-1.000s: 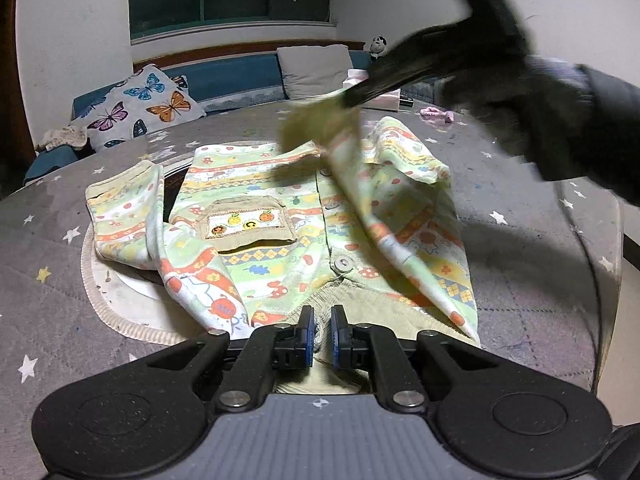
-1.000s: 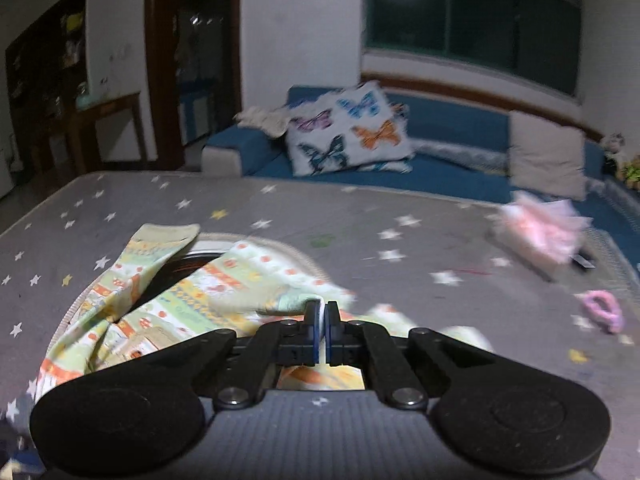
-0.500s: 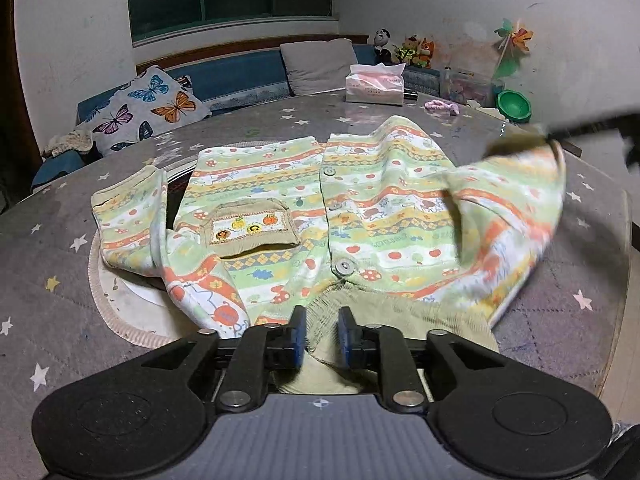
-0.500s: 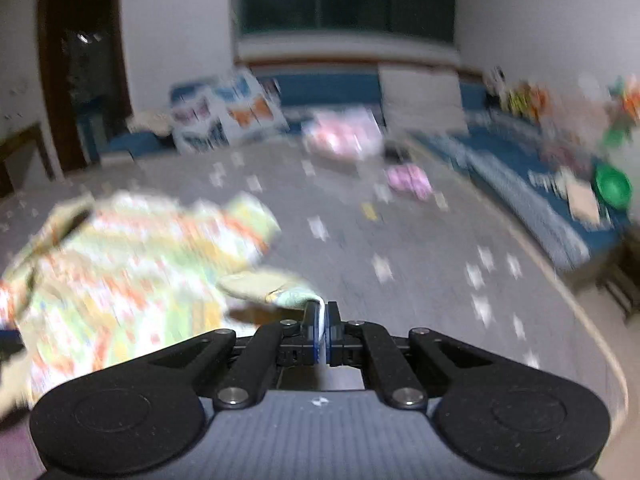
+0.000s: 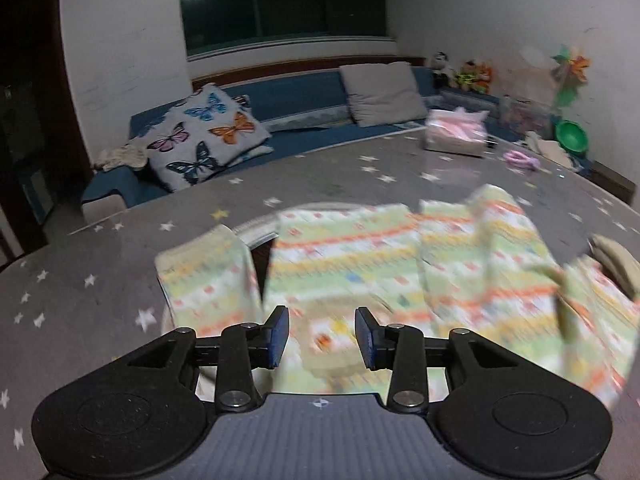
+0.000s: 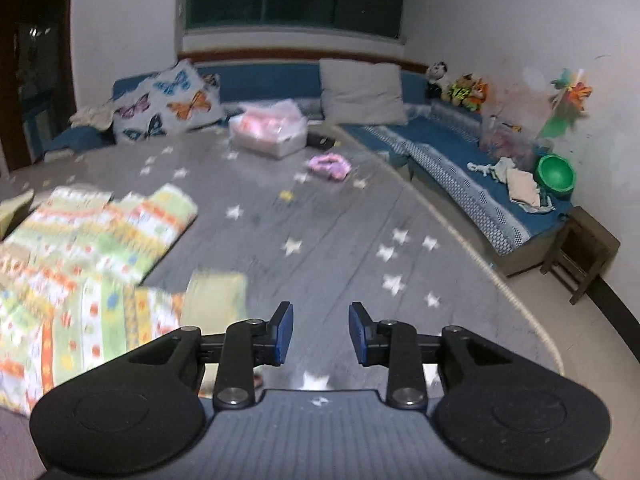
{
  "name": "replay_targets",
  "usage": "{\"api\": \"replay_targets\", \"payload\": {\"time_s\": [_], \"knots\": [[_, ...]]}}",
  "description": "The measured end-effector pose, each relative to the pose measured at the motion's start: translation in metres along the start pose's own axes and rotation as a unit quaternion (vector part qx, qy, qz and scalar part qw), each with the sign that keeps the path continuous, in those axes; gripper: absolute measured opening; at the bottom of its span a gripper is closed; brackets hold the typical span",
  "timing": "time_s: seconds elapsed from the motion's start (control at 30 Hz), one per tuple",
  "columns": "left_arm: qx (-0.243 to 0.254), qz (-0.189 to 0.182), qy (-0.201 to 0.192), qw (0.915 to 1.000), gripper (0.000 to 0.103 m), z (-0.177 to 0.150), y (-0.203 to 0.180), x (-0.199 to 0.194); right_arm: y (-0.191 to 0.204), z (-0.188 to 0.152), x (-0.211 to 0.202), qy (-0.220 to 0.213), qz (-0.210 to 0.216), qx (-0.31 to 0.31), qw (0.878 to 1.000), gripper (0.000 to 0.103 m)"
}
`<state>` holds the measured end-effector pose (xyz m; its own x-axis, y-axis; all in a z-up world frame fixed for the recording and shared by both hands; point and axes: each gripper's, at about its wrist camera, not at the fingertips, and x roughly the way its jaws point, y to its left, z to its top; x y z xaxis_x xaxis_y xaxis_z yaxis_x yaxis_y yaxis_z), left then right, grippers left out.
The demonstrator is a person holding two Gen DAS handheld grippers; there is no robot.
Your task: Fold clothes
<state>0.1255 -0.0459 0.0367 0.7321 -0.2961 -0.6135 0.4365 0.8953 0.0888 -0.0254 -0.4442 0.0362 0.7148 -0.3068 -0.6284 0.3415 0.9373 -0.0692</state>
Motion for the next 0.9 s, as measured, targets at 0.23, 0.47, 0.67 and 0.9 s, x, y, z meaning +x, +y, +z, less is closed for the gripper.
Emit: {"api": "replay_targets", "payload": {"time_s": [0.23,0.47,0.67,0.9], "knots": [[0.003,0.000,0.031,0.9995,0.038,0.039,0.010,0.065,0.011,0.013,0.015,0.003,0.055,0.011,0.998,0.031],[-0.018,0.062,0.042,0.9970,0.041,0.050,0.030,0.102,0.061,0.024,0.047,0.022,0.135,-0.023,0.990,0.037],[-0.032,0.075,0.053,0.9953,0.043,0.043,0.051,0.110,0.089,0.030,0.060,0.018,0.174,-0.036,0.984,0.042],[-0.079,0.069,0.069,0.9921,0.043,0.058,0.070,0.131,0.102,0.029,0.070,0.024,0.204,-0.035,0.978,0.043]]}}
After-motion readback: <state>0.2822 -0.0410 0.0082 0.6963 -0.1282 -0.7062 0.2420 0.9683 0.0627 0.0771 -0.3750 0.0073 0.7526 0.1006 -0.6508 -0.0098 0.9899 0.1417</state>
